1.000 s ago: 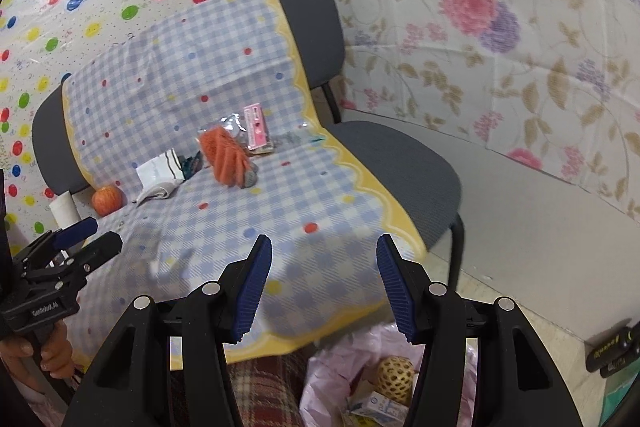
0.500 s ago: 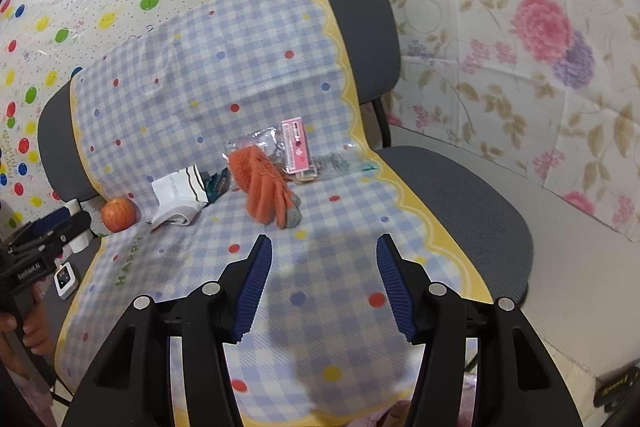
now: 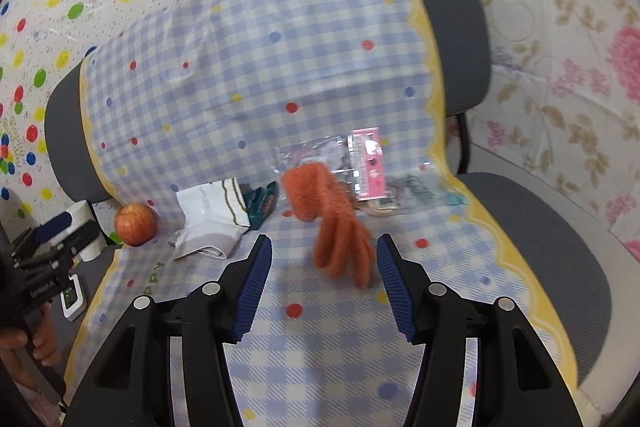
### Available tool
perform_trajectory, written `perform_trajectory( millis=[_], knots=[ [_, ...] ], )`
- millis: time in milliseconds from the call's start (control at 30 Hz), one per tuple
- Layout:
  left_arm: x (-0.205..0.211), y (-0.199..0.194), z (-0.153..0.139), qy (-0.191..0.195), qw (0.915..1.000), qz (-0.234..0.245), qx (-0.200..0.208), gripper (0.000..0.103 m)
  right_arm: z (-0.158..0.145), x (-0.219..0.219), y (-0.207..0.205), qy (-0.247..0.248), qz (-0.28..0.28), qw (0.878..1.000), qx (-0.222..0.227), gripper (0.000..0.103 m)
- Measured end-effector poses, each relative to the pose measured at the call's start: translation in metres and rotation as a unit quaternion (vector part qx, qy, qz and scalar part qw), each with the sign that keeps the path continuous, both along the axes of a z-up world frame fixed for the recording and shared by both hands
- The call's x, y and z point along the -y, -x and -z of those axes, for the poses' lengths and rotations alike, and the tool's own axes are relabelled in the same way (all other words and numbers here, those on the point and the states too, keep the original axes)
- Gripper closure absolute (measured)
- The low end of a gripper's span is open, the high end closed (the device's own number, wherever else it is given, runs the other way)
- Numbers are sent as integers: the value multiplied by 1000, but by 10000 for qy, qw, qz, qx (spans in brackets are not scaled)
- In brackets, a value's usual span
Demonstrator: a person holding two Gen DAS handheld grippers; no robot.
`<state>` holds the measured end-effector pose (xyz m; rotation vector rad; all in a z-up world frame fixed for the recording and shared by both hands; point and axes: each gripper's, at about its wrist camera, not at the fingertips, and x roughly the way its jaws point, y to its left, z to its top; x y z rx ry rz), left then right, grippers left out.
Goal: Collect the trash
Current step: 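Move both tools back over the chair toward the paper bag and glove, then lower both tools toward the white striped paper bag and orange glove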
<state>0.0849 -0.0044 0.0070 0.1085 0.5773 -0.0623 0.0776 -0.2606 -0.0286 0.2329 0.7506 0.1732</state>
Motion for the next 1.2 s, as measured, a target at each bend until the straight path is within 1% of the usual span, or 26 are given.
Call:
perform_trajectory(
  millis=[133, 267, 400, 567, 733, 833, 933, 967, 1100, 1200],
  knots=[
    [-15, -12, 19, -113, 9997, -159, -173, 17, 12, -30, -25, 92, -344, 9993, -110, 47],
    [-31, -24, 28, 23, 9991, -330, -267, 17, 21, -55, -48, 138, -646, 9977, -125, 47],
    [-44, -25, 37, 91, 9983, -486, -316, 17, 29, -82, -77, 185, -905, 9957, -86, 47],
    [-57, -31, 52, -50, 9963, -716, -463, 17, 40, -113, -111, 188, -1196, 9926, -130, 47],
    [-70, -29, 55, -80, 9945, -995, -304, 17, 51, -138, -136, 300, -1412, 9895, -114, 47],
    [-76, -32, 59, 40, 9939, -1050, -328, 17, 52, -145, -146, 345, -1460, 9886, -132, 47],
    [-77, -34, 60, 148, 9938, -1055, -319, 17, 53, -149, -154, 415, -1469, 9882, -157, 41],
    [-77, -35, 60, 180, 9939, -1041, -309, 17, 55, -151, -158, 456, -1484, 9877, -194, 41],
    [-73, -31, 58, 137, 9946, -1002, -227, 17, 57, -159, -167, 505, -1521, 9867, -262, 41],
    [-70, -32, 59, 152, 9953, -920, -248, 17, 56, -162, -170, 484, -1534, 9868, -211, 41]
  ],
)
